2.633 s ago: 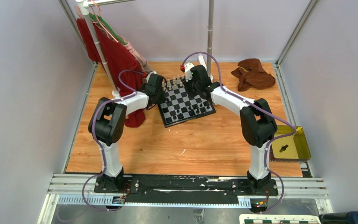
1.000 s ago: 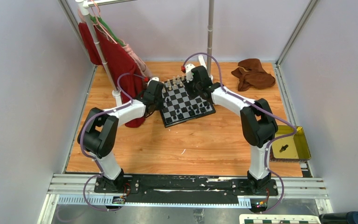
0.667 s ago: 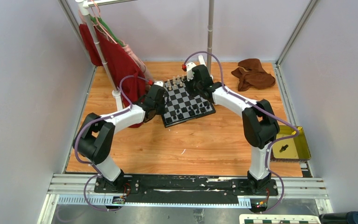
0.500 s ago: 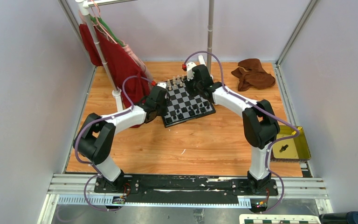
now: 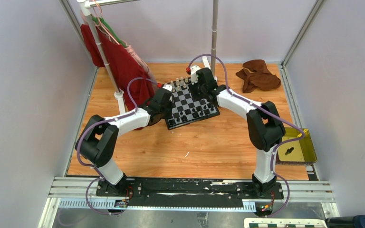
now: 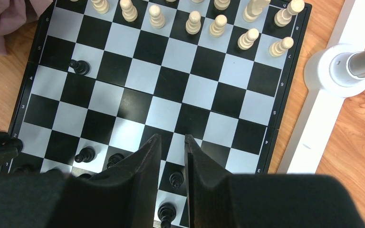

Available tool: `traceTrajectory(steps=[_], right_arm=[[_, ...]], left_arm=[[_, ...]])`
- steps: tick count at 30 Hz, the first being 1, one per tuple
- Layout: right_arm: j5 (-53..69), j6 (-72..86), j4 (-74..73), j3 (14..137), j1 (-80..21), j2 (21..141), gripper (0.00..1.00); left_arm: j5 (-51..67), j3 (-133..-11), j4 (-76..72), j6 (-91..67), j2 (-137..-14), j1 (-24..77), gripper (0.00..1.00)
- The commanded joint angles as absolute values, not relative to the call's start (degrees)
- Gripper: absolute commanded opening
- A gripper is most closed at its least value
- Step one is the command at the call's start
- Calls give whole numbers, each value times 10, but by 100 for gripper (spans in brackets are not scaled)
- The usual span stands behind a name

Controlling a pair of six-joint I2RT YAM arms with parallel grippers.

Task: Set up the chess pieces on the board
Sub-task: Place the chess piece on the chessboard.

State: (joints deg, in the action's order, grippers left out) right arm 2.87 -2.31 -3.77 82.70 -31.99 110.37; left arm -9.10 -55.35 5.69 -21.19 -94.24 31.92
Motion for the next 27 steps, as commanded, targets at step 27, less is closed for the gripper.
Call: traceTrajectory(steps=[27], right_arm=[[23,-22,-33,813,-308,1074,29]], left_arm=[[-130,-562,54,-218,-979,333,18]])
